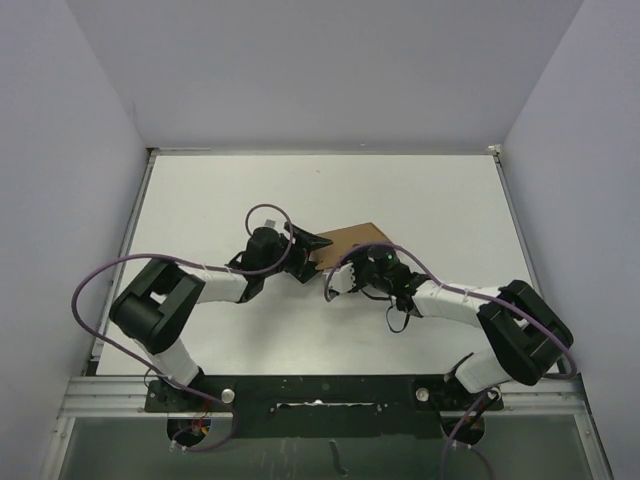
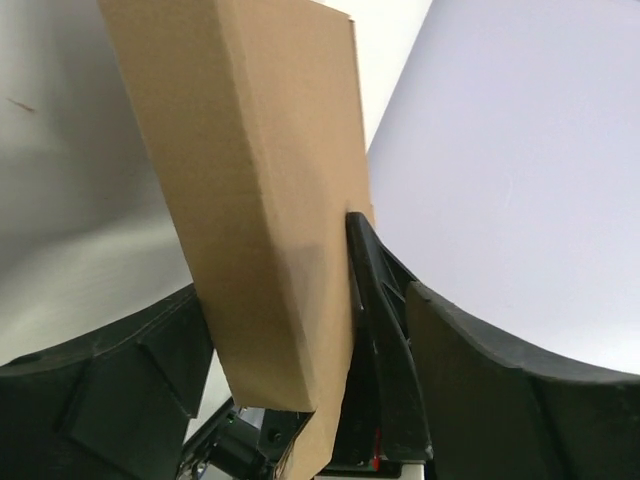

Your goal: Fold the paper box

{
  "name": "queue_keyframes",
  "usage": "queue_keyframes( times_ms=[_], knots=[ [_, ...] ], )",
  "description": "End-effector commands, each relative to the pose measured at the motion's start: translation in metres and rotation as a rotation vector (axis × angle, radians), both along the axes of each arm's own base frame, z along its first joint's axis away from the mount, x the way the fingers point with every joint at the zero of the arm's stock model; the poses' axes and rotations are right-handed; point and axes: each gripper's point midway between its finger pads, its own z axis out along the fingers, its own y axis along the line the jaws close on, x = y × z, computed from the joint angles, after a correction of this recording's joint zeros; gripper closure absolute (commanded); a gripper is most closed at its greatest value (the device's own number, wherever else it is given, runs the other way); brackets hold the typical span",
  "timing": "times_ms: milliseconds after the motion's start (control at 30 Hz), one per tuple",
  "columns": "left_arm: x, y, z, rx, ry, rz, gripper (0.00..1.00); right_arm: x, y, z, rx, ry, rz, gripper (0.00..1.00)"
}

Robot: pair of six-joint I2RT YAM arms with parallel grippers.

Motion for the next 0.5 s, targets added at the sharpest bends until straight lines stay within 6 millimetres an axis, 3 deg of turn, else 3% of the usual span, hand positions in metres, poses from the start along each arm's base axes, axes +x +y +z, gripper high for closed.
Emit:
queue_keyframes(
  times_ms=[0, 167, 467],
  knots=[
    [0.003, -0.002, 0.067, -0.079, -0.168, -0.01, 0.23, 0.005, 0.006, 0.031, 0.106, -0.02, -0.023, 0.61],
    [-0.003, 0.008, 0.081, -0.058, -0.215, 0.004, 0.04, 0.008, 0.0, 0.043, 0.178, 0.034, -0.061, 0.62],
    [-0.018, 0.029, 0.088, 0.009, -0.285, -0.007, 0.02, 0.015, -0.012, 0.069, 0.347, 0.185, -0.152, 0.63]
  ],
)
